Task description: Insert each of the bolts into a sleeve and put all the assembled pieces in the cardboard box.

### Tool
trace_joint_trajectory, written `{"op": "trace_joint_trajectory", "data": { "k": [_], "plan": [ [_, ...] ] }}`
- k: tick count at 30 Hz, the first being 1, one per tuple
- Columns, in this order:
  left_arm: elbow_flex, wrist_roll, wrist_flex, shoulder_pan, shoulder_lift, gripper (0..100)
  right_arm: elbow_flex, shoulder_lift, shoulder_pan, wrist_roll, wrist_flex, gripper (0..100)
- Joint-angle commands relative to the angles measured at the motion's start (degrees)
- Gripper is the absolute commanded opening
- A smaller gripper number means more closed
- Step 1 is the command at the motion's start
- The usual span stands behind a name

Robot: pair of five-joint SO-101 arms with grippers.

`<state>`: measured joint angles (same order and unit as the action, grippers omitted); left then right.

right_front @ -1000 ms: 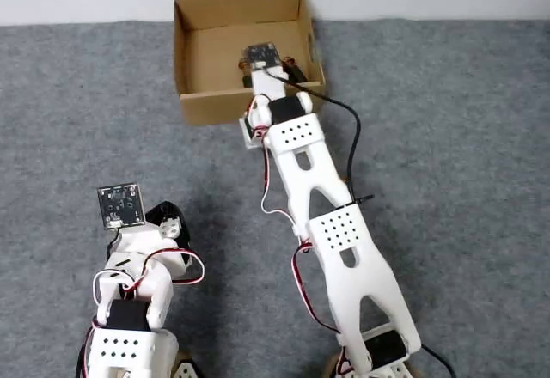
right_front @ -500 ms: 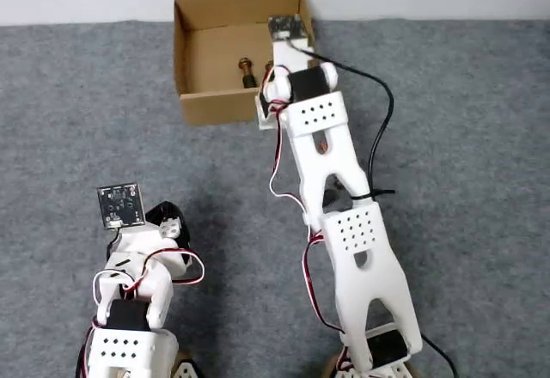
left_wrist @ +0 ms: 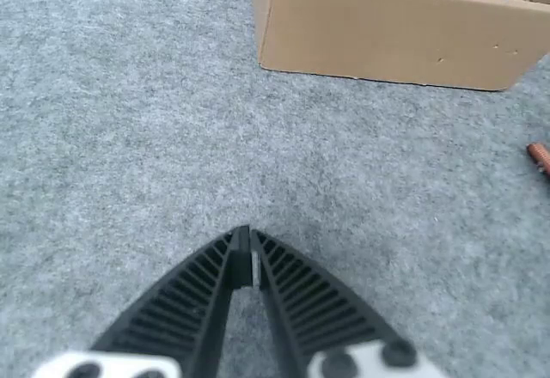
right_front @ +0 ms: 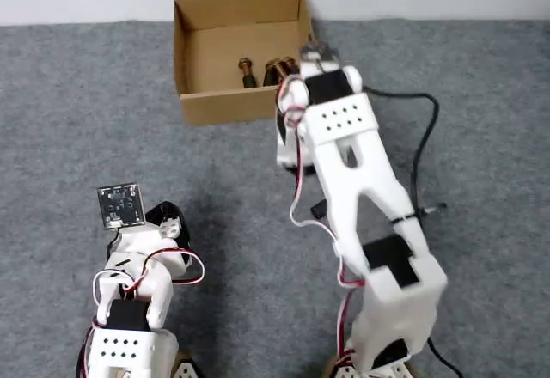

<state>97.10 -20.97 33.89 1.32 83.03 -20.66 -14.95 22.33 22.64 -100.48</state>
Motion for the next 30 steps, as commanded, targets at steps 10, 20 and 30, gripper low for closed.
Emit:
{"op": "trace_joint_trajectory", "data": {
  "k": [10,20,30],
  "plan": [
    [-0.22,0.0,-0.62,0.26,0.18,1,9.85,-2.33,-1.1,12.4,0.04,28.4],
    [-0.22,0.0,-0.62,0.26,0.18,1,9.76,-11.21,-6.02,12.22,12.09,16.2],
    [-0.22,0.0,-0.62,0.26,0.18,1,9.76,-16.48,-6.9,12.22,17.19,15.8]
  ]
}}
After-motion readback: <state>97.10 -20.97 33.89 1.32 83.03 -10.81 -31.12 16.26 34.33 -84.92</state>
